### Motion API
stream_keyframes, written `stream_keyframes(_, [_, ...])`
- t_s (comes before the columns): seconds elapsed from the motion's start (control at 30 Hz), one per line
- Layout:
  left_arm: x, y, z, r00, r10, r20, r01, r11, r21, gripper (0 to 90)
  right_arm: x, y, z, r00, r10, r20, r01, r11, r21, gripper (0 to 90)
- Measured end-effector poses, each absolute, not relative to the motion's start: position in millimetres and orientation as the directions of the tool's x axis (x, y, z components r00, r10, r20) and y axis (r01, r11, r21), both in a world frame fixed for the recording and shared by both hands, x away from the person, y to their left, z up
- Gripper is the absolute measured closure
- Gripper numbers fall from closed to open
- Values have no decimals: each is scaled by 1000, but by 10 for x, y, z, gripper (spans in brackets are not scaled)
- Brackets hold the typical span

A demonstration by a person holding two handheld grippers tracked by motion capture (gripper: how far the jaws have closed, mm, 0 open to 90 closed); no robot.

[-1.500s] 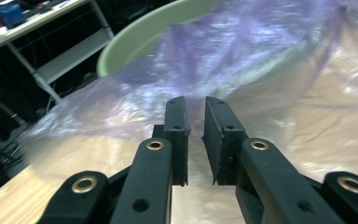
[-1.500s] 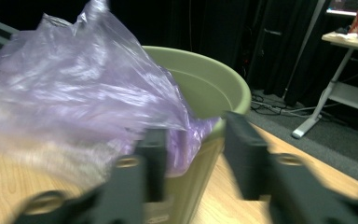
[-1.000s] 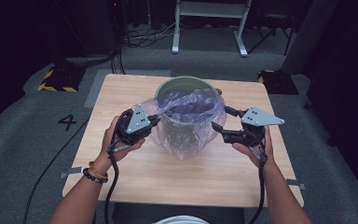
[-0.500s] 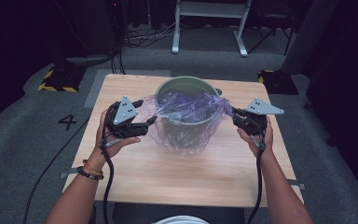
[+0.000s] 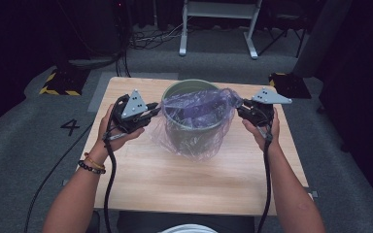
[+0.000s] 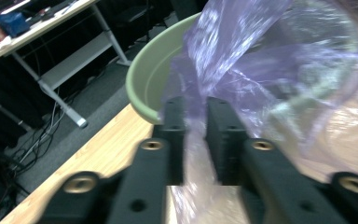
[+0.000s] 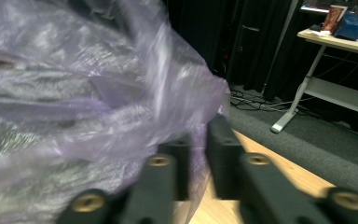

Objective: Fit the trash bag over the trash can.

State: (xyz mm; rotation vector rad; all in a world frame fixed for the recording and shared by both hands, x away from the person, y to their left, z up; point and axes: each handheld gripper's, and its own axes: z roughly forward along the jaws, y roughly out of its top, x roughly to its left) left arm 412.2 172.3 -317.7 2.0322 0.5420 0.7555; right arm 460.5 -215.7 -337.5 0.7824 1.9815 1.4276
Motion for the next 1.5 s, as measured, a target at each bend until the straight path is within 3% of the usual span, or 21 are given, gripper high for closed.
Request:
stream_keyframes(0.07, [4147,1725,-3187,721,625,300,97,-520,849,894,4595,-2174,-3364,-650,752,-112,142,265,954,610])
stream_keyframes(0.2, [4212,1748,-3241,724,632,277,123,-513,850,900,4534,-2296,-3363,-649,753,-110,146,265,953,458])
stream_keyframes(0.23, [4217,1754,-3255,724,633,273,127,-512,849,900,4534,-2296,-3363,-649,753,-110,146,265,953,458])
stream_keyframes(0.27, [4223,1766,-3276,721,638,269,136,-512,848,900,4488,-2392,-3358,-637,762,-112,147,263,954,380])
stream_keyframes(0.37, [4222,1779,-3290,721,641,262,142,-507,850,900,4410,-2506,-3347,-638,762,-115,148,267,952,331])
stream_keyframes(0.67, [4230,1782,-3322,719,650,246,158,-498,853,900,3957,-2680,-3148,-669,732,-129,72,236,969,283])
stream_keyframes(1.03, [4229,1780,-3365,713,660,239,171,-494,852,900,3510,-2464,-3048,-718,682,-141,41,243,969,259])
stream_keyframes(1.1, [4234,1781,-3362,712,661,239,168,-490,855,900,3530,-2400,-3085,-711,690,-134,65,255,965,269])
stream_keyframes(1.13, [4240,1786,-3356,710,664,233,168,-482,860,900,3596,-2352,-3130,-686,711,-151,79,279,957,422])
stream_keyframes(1.17, [4240,1786,-3356,710,664,233,168,-482,860,900,3596,-2352,-3130,-686,711,-151,79,279,957,422])
stream_keyframes(1.23, [4252,1798,-3345,703,673,228,168,-469,867,900,3709,-2341,-3172,-669,726,-161,94,297,950,573])
stream_keyframes(1.27, [4267,1812,-3334,698,678,229,166,-464,870,900,3811,-2353,-3194,-647,742,-175,100,310,946,725])
stream_keyframes(1.3, [4267,1812,-3334,698,678,229,166,-464,870,900,3811,-2353,-3194,-647,742,-175,100,310,946,725])
stream_keyframes(1.37, [4304,1828,-3321,691,687,225,171,-458,873,900,3963,-2380,-3217,-633,757,-160,115,297,948,833])
stream_keyframes(1.5, [4375,1835,-3316,678,698,229,181,-461,869,900,4267,-2375,-3248,-591,792,-153,150,294,944,883])
